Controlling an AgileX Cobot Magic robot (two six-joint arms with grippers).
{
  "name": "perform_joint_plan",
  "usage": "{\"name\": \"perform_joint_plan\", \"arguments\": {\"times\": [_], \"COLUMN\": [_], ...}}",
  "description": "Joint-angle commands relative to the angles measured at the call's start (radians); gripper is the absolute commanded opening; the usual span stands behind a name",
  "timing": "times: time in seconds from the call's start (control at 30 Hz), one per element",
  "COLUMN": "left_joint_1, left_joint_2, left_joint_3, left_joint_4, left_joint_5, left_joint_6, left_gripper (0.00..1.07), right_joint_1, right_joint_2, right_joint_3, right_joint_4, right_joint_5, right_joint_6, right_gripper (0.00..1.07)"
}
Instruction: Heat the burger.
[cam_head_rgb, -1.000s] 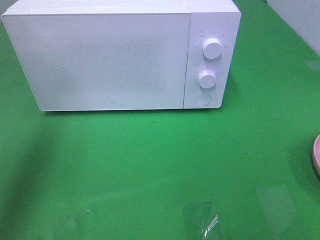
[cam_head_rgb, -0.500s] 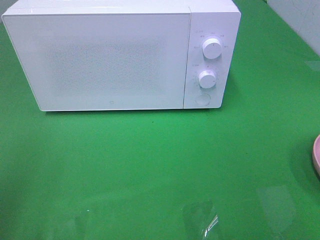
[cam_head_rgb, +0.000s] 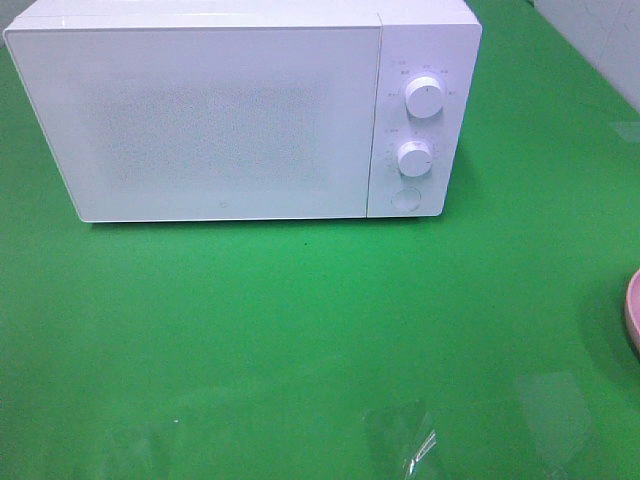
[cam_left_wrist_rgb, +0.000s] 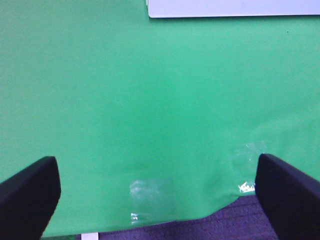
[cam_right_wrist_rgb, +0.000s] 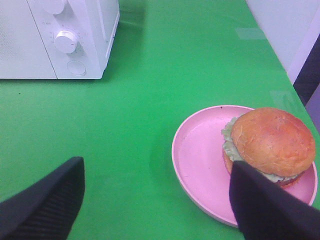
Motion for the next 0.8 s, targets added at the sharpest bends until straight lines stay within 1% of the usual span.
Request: {"name": "perform_joint_plan", "arguments": {"times": [0.03, 0.27, 0.33, 0.37, 0.4, 0.43, 0.47, 0.5, 0.53, 0.57, 0.6, 0.63, 0.67, 0.8], "left_joint_1": [0.002, 0.002, 0.016, 0.061, 0.085, 0.085, 0.110, 0.110, 0.137, 0.137, 0.173, 0.173, 0.197, 0.199], "left_joint_2": [-0.056, -0.072, -0.072, -0.072, -0.077, -0.077, -0.115, -0.115, -0.170, -0.170, -0.234, -0.234, -0.252, -0.249], "left_joint_3": [0.004, 0.004, 0.004, 0.004, 0.004, 0.004, 0.004, 0.004, 0.004, 0.004, 0.004, 0.004, 0.004, 0.004], "left_joint_4": [-0.008, -0.008, -0.008, -0.008, -0.008, -0.008, -0.007, -0.007, -0.008, -0.008, -0.008, -0.008, -0.010, -0.013], "left_joint_5": [-0.023, -0.023, -0.023, -0.023, -0.023, -0.023, -0.023, -0.023, -0.023, -0.023, -0.023, -0.023, -0.024, -0.023], "left_joint_6": [0.034, 0.034, 0.034, 0.032, 0.032, 0.032, 0.032, 0.032, 0.032, 0.032, 0.032, 0.032, 0.026, 0.033], "left_gripper": [0.98, 0.98, 0.98, 0.98, 0.98, 0.98, 0.98, 0.98, 0.98, 0.98, 0.98, 0.98, 0.98, 0.98], "right_joint_1": [-0.005, -0.005, -0.005, -0.005, -0.005, -0.005, -0.005, -0.005, -0.005, -0.005, -0.005, -0.005, -0.005, -0.005], "right_joint_2": [-0.027, -0.027, -0.027, -0.027, -0.027, -0.027, -0.027, -0.027, -0.027, -0.027, -0.027, -0.027, -0.027, -0.024], "right_joint_3": [0.000, 0.000, 0.000, 0.000, 0.000, 0.000, 0.000, 0.000, 0.000, 0.000, 0.000, 0.000, 0.000, 0.000], "right_joint_4": [0.002, 0.002, 0.002, 0.002, 0.002, 0.002, 0.002, 0.002, 0.002, 0.002, 0.002, 0.002, 0.002, 0.002], "right_joint_5": [-0.007, -0.007, -0.007, -0.007, -0.007, -0.007, -0.007, -0.007, -0.007, -0.007, -0.007, -0.007, -0.007, -0.007], "right_joint_6": [0.003, 0.003, 0.003, 0.002, 0.002, 0.002, 0.002, 0.002, 0.002, 0.002, 0.002, 0.002, 0.002, 0.003], "right_gripper": [0.75, 0.75, 0.75, 0.75, 0.75, 0.75, 0.75, 0.75, 0.75, 0.75, 0.75, 0.75, 0.75, 0.75]}}
